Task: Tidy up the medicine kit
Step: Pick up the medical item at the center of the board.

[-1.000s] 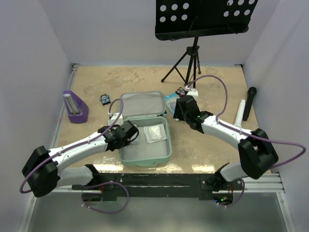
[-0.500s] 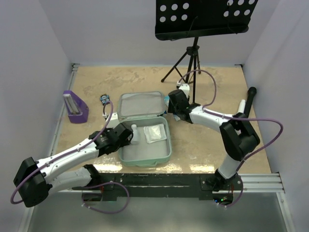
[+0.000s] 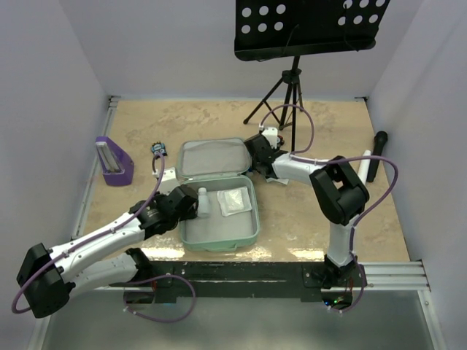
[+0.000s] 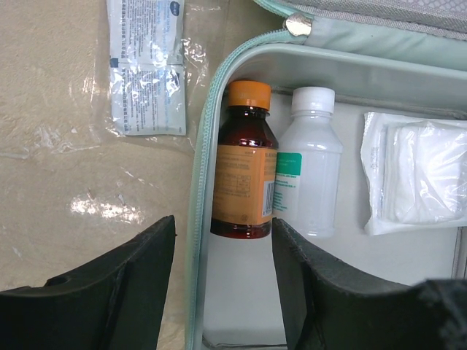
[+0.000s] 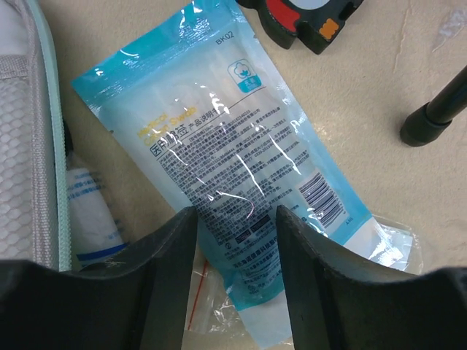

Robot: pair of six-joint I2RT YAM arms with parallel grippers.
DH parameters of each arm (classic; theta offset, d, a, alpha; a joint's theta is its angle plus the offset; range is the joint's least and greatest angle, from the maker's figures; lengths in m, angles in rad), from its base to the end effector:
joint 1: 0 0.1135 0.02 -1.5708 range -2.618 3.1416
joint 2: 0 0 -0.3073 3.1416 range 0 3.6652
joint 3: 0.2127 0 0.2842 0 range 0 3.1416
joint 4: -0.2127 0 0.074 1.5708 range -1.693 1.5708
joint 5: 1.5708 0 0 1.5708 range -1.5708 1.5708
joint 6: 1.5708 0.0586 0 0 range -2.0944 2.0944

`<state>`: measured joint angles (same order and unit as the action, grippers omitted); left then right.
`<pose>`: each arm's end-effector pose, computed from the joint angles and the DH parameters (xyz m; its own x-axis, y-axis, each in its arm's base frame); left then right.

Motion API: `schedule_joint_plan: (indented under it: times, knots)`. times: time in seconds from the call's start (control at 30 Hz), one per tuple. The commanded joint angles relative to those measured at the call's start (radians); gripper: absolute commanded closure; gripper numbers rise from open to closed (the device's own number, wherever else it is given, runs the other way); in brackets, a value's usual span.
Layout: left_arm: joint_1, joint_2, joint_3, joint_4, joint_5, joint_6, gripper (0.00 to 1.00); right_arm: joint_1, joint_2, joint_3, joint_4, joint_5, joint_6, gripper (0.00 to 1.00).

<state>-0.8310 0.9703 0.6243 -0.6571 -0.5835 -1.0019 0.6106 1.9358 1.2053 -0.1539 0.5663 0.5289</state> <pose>0.1547 -0.1216 0.2256 -0.6573 -0.3228 -0.6810 -0.2544 0.9456 -0.2028 0.3907 0.2350 0.1644 -0.6507 0.0643 -0.7566 0.1426 0.9890 -0.0385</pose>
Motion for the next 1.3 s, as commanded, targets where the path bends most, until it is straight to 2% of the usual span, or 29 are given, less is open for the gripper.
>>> schedule_joint_plan:
  times: [0.0, 0.2, 0.43, 0.47, 0.7, 0.83, 1.03, 1.27]
  knots:
    - [0.007, -0.009, -0.008, 0.040, -0.015, 0.023, 0.40, -0.003, 0.000, 0.027, -0.050, 0.073, -0.003, 0.51]
    - [0.007, -0.005, -0.011, 0.057, -0.012, 0.037, 0.40, -0.005, -0.044, -0.044, -0.033, 0.066, 0.002, 0.68]
    - [0.007, 0.008, -0.008, 0.068, -0.010, 0.040, 0.40, -0.005, -0.121, -0.076, -0.036, 0.049, 0.005, 0.99]
    - [0.007, 0.008, -0.008, 0.068, -0.007, 0.039, 0.41, -0.006, -0.132, -0.076, -0.041, 0.044, 0.005, 1.00]
    - [0.007, -0.001, 0.015, 0.062, -0.016, 0.036, 0.41, -0.003, -0.325, -0.096, -0.111, 0.026, 0.019, 1.00]
    - [0.007, -0.002, 0.051, 0.059, -0.016, 0.043, 0.41, 0.011, -0.493, -0.145, -0.137, -0.081, 0.006, 1.00]
    - [0.007, -0.015, 0.113, 0.036, -0.065, 0.042, 0.41, 0.185, -0.701, -0.170, -0.154, -0.111, -0.095, 1.00]
    - [0.035, -0.079, 0.169, -0.022, -0.096, -0.009, 0.41, 0.297, -0.804, -0.196, -0.107, -0.316, -0.213, 1.00]
